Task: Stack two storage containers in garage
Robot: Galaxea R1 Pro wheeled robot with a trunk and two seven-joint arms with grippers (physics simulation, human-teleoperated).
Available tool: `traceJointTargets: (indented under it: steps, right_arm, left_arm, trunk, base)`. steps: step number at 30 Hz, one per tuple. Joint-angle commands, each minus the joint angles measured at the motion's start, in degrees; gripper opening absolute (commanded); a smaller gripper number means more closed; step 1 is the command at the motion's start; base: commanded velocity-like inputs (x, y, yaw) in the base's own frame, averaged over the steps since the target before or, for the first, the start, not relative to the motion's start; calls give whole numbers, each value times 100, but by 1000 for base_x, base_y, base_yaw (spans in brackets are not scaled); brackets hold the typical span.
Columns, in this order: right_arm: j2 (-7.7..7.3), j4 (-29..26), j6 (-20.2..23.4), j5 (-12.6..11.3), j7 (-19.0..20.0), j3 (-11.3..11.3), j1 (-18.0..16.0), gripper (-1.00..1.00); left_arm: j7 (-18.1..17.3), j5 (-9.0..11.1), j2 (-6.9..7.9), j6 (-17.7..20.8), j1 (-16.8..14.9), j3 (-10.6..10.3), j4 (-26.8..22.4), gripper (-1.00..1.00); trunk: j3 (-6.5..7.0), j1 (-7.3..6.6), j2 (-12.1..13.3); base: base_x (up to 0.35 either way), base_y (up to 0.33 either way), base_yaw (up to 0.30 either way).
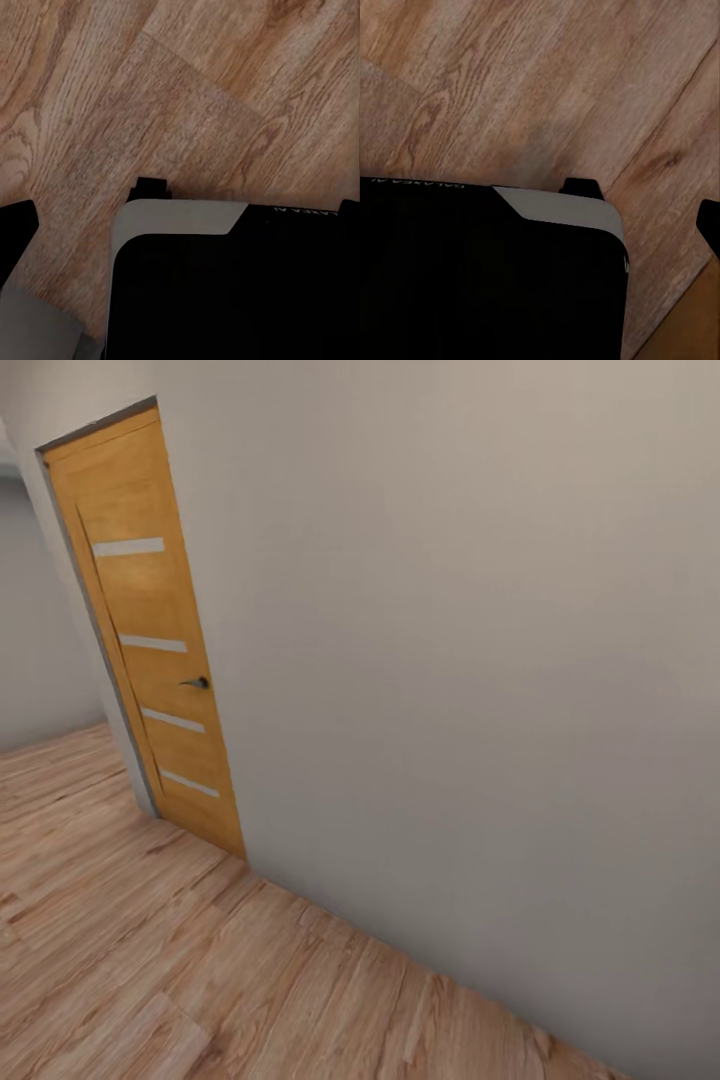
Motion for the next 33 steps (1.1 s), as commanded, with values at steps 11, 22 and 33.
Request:
traceJointTargets:
  steps: [11,22,33]
  right_arm:
    - [5,14,-72,-57,-7,48,-5,100]
    - [3,14,-73,-57,-7,48,-5,100]
    - [2,14,-73,-57,-7,48,-5,100]
  left_arm:
    - [-15,57,5,-3,-5,-17,3,100]
    - [-7,60,6,-3,-5,-17,3,100]
    - [-6,60,8,-3,-5,-17,3,100]
  trunk:
    - [-7,4,-4]
    - [-7,4,-4]
    - [-7,4,-4]
  base:
    - [319,0,259]
    - [312,0,269]
    - [287,0,269]
